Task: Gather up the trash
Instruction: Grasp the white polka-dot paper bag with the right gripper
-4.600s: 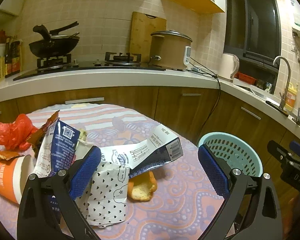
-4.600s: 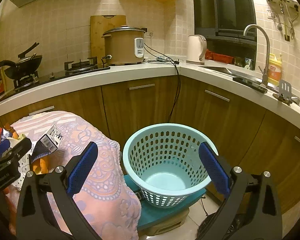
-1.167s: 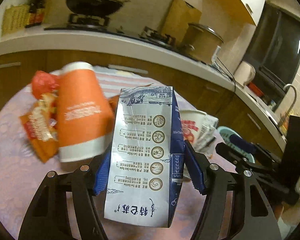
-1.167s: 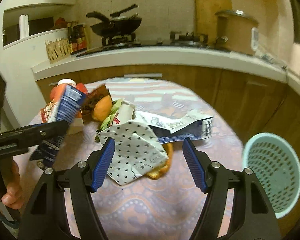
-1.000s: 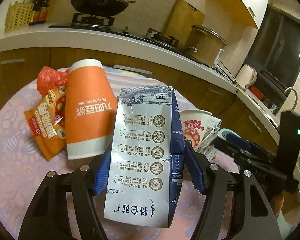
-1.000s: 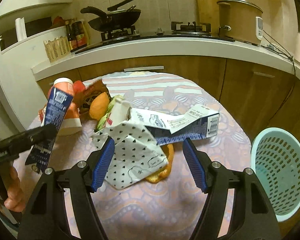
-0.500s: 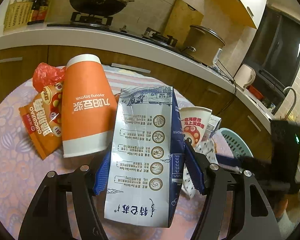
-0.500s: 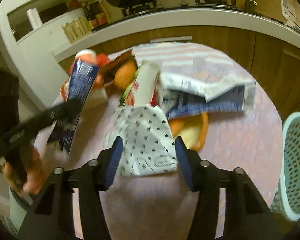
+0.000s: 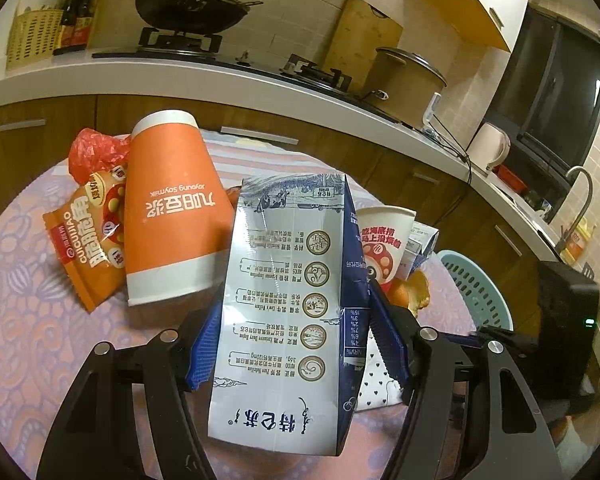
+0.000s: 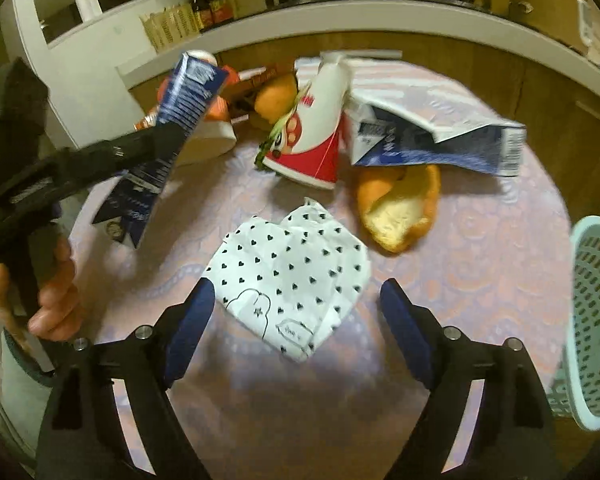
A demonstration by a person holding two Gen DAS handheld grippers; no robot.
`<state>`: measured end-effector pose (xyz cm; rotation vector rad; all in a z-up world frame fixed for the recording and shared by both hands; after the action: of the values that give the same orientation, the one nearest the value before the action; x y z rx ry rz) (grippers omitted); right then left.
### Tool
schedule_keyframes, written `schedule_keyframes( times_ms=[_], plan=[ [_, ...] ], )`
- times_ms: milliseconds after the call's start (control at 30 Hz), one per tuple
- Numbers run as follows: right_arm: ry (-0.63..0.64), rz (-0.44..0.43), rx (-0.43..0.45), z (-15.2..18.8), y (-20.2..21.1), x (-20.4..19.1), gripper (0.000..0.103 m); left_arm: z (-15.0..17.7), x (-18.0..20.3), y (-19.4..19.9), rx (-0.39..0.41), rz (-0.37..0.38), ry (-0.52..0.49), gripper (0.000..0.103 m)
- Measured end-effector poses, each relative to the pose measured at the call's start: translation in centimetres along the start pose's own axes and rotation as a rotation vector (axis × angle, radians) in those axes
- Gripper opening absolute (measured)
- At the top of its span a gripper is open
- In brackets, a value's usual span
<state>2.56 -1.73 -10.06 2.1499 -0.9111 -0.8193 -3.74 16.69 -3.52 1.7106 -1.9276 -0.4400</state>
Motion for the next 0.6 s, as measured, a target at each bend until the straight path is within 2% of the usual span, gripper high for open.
schedule_keyframes(
  times_ms=[67,167,267,367,467,600],
  plan=[
    [0.031,0.016,-0.006,-0.3,-0.9,-0.5,0.086,0.1,-0.2,0.0,-0.002,0.0,0.005,0.064],
    [0.091,0.044,-0.022,-0.4,-1.6,-2.0,0.086,0.1,-0.2,0.0,-0.003,-0.001,0.006,0.064],
    [0.158,0.115,-0.02,-0.2,-2.1,-3.4,0.086,0.1,-0.2,0.1,-0.001,0.005,0.01,0.064],
    [0.161,0.103,-0.025,-0.2,-2.0,-3.6,0.087,0.1,-0.1,0.1,-0.002,0.001,0.009,0.064],
    [0.149,0.088,-0.049,-0.4,-2.2,-4.0,0.093,0.1,-0.1,0.2,-0.001,0.001,0.012,0.064],
    [0.154,0.117,-0.05,-0.6,-3.1,-4.9,0.092,0.2,-0.2,0.8,0.01,0.0,0.018,0.064]
  ],
)
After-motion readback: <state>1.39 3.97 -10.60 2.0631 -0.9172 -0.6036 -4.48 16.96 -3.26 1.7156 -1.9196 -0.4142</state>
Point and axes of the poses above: each gripper's, at about its wrist camera, not at the fingertips, and y roughly against the way its jaws point, x to its right, z to its underside, the point moved 1 cm from there along -y, roughly the way its jaws point, and after that the axes turned 13 degrees about -y, right-handed, at the moved point
